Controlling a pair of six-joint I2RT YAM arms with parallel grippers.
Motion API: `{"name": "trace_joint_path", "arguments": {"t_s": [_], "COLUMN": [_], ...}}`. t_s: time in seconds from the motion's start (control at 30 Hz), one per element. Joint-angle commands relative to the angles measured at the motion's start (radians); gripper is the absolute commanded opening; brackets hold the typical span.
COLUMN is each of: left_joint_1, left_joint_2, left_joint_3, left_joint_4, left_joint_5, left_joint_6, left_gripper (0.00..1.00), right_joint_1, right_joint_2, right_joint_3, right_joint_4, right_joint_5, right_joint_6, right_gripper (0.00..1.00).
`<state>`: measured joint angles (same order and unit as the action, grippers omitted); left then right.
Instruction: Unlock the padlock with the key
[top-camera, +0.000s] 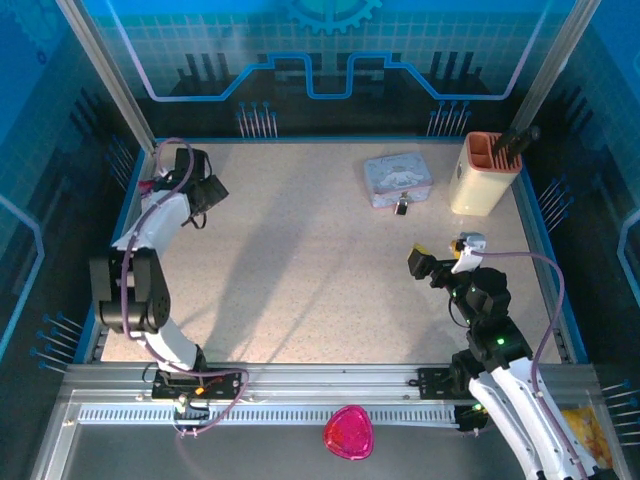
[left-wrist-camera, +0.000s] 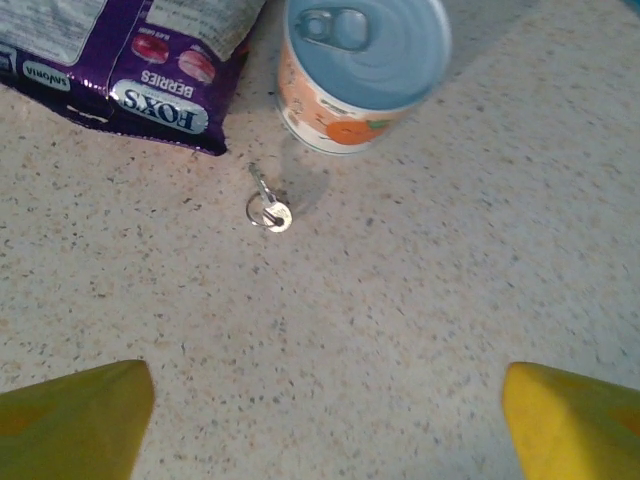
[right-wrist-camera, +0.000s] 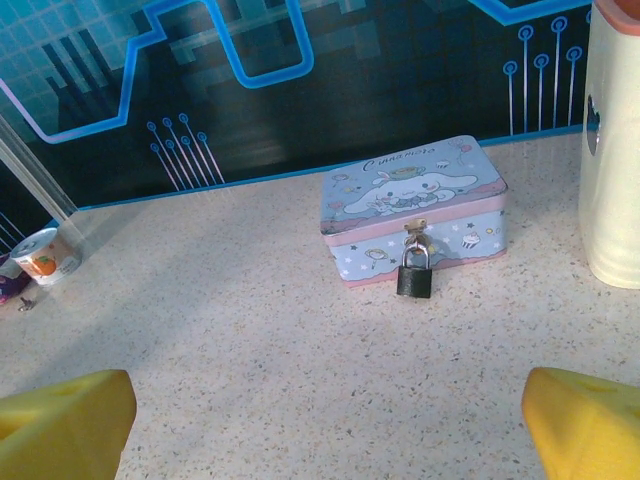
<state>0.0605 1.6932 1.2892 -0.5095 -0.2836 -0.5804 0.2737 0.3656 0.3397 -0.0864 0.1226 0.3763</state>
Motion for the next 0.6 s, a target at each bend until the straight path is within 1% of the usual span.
{"name": "trace_joint_path", "arguments": {"t_s": [0.0,0.03,0.13,0.3,0.37,0.47,0.57], "left_joint_1": [0.027,0.028,0.032,0.045,0.061,0.088,0.094], "left_joint_2": [0.072,0.094,0.159,0.246,0.269,0.303,0.328], "left_joint_3": [0.063,0.073,0.115,0.168,0.164,0.170,0.191], "left_joint_4": [-0.061,-0.058,-0.068,-0.073,-0.047,-0.016,-0.015], "left_joint_5": [0.026,0.033,0.041,0.029,0.043,0.103,0.104], "left_joint_6": [-0.014,-0.011,-0.003,0.002,-0.007,-0.024,-0.026], "left_gripper": [0.83,0.79,0.70,0.59,0.56,0.51,0.49], "right_joint_1": [-0.010,-0.009,-0.009,-0.009,-0.009,-0.009,-0.008], "right_joint_2": [-0.013,-0.015,-0.019,-0.023,-0.024,-0.030,-0.047], "right_joint_3": [0.011,0.012,0.012,0.007,0.008,0.013,0.007], "right_joint_4": [-0.010,-0.009,-0.008,-0.006,-0.006,-0.019,-0.020], "right_joint_5": [0.006,0.005,0.006,0.009,0.009,0.019,0.025], "right_joint_6": [0.019,0.020,0.022,0.023,0.024,0.027,0.029], "right_gripper": [1.00,1.00,1.00,1.00,1.00,1.00,1.00]}}
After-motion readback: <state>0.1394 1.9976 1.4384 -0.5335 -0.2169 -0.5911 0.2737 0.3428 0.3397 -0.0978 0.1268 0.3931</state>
